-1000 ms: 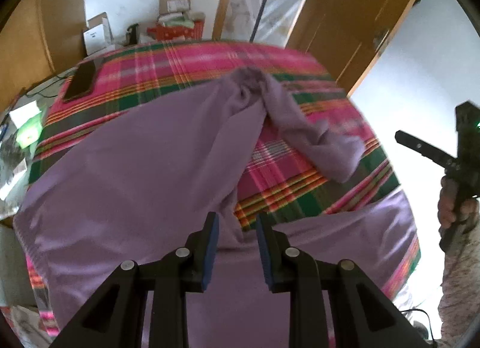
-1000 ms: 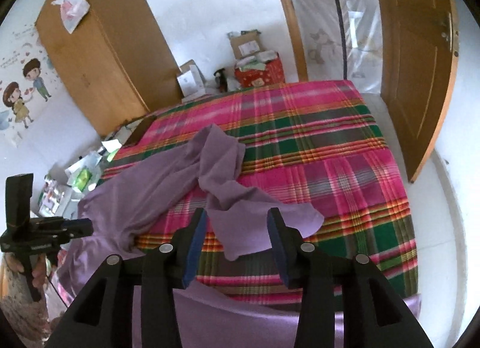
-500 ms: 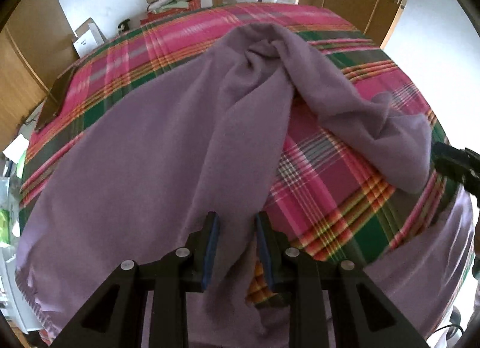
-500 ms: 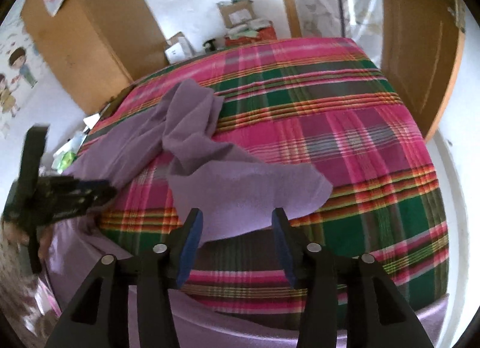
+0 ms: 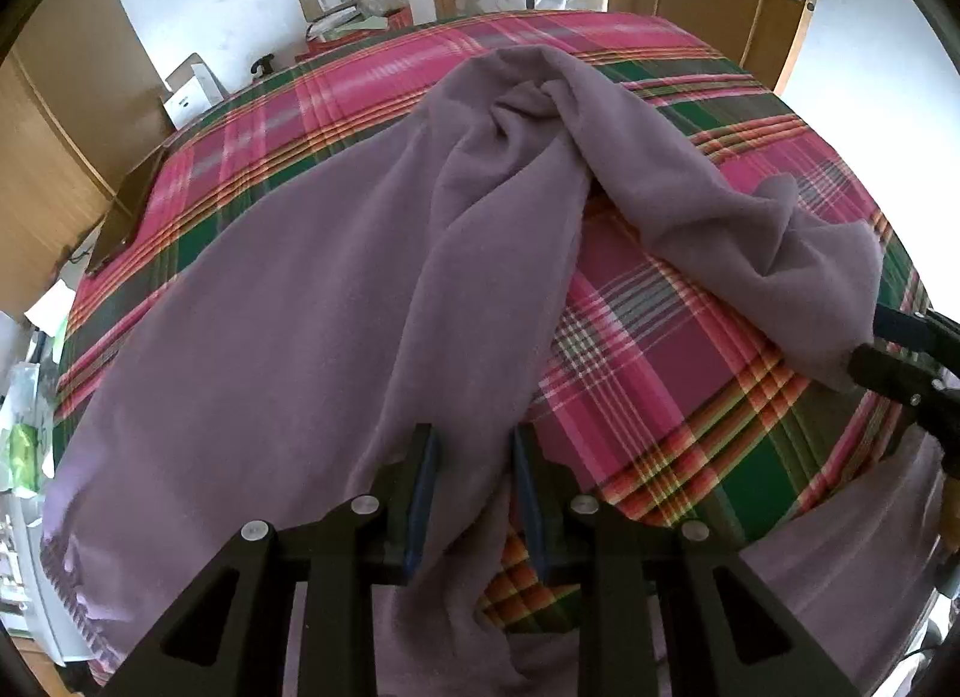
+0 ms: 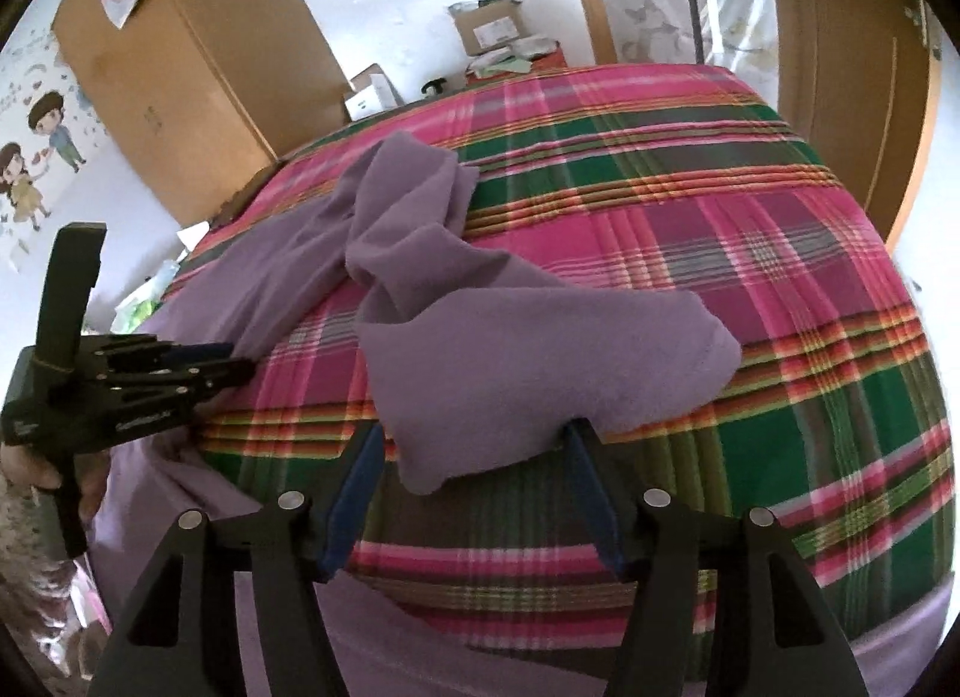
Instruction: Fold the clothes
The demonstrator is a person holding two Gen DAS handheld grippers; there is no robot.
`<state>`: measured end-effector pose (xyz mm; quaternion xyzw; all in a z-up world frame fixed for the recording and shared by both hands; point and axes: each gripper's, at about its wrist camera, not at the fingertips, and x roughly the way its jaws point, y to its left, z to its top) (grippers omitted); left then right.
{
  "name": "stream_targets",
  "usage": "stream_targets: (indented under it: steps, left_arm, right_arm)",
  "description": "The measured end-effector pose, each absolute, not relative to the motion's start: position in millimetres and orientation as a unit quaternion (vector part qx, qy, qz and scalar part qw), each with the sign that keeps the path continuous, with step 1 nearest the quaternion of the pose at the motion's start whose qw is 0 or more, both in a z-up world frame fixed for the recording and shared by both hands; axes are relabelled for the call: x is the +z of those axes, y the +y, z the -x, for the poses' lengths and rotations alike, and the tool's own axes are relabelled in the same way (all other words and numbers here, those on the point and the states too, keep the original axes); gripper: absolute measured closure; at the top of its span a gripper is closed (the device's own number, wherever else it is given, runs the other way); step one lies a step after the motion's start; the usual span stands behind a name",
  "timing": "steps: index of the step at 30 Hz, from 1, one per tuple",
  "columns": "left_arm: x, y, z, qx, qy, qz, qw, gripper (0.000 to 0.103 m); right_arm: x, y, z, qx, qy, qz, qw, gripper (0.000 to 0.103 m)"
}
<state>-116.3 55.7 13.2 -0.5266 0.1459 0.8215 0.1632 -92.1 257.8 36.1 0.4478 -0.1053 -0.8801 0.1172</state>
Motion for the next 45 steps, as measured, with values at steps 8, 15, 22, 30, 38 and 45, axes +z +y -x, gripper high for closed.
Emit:
stream_targets:
  steps: [8,15,22,30,38,45]
  left_arm:
    - [13.6,49.4,116.8,0.822,0.121,0.529,0.170,0.092]
    - [23.3,31.2,116.3,0.825,0.062,0.533,0.177,0.096]
    - [33.4,11.7,113.5,0.836,0.033,0.521,0.170,0.096]
    - [37.3,2.2,109.8,0.835,0.008,0.519,0.180,0.096]
    - [41.1,13.6,104.5,0.834,0.021,0.519,0.189,0.097]
    - [50.5,12.7,104.4,0.836,0.033,0.512,0.196,0.097]
  right_arm:
    - [32.5,242.6,98.4,-0.887,-0.035,-0.451,0.095,0.039]
    - [31.8,255.3,99.3,-0.889,-0.053,-0.446,0.092,0.071]
    - [41.3,272.2,102.8,-0.899,-0.071,-0.424,0.084,0.091]
    - [74.9,324.4,99.9,-0.928,-0.085,-0.361,0.008,0.092]
    - [88.5,376.4,104.8,-0.940,-0.090,-0.322,-0.071,0.092]
    - [99.1,401.7,118.5,-0.943,-0.097,-0.306,-0.089,0.092]
